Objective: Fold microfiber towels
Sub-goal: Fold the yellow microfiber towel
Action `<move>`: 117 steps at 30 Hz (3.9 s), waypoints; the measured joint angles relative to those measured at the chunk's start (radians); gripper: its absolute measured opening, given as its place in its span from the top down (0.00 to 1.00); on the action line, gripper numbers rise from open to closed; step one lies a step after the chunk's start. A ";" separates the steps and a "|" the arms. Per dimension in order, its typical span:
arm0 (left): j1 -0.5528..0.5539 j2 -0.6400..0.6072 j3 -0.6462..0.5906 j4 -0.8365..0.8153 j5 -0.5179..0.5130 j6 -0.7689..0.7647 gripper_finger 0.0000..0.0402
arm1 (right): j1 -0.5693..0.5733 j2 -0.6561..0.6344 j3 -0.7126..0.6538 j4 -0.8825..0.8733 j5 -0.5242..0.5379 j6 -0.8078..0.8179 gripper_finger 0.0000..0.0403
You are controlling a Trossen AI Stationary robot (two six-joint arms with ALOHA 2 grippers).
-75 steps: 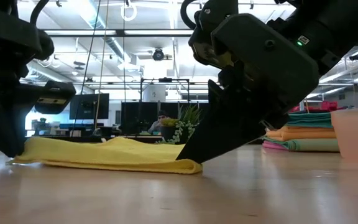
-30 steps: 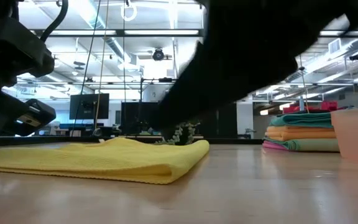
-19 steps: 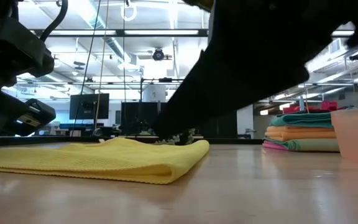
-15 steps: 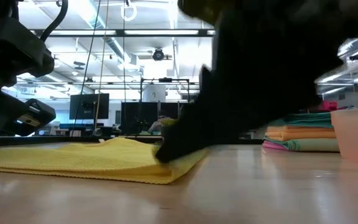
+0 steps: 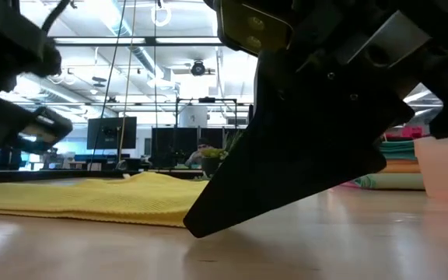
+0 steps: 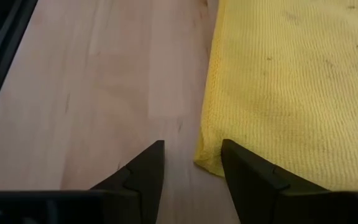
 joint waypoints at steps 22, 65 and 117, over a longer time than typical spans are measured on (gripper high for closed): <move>-0.030 0.049 0.003 0.004 -0.091 0.256 0.67 | -0.001 0.001 -0.003 -0.001 0.001 0.022 0.59; -0.098 0.172 0.010 0.034 -0.124 -0.011 0.98 | 0.011 0.001 -0.005 -0.003 0.007 0.035 0.73; 0.138 -0.155 -0.002 -0.168 -0.332 -0.292 0.94 | -0.199 -0.222 -0.005 -0.446 0.056 0.356 0.97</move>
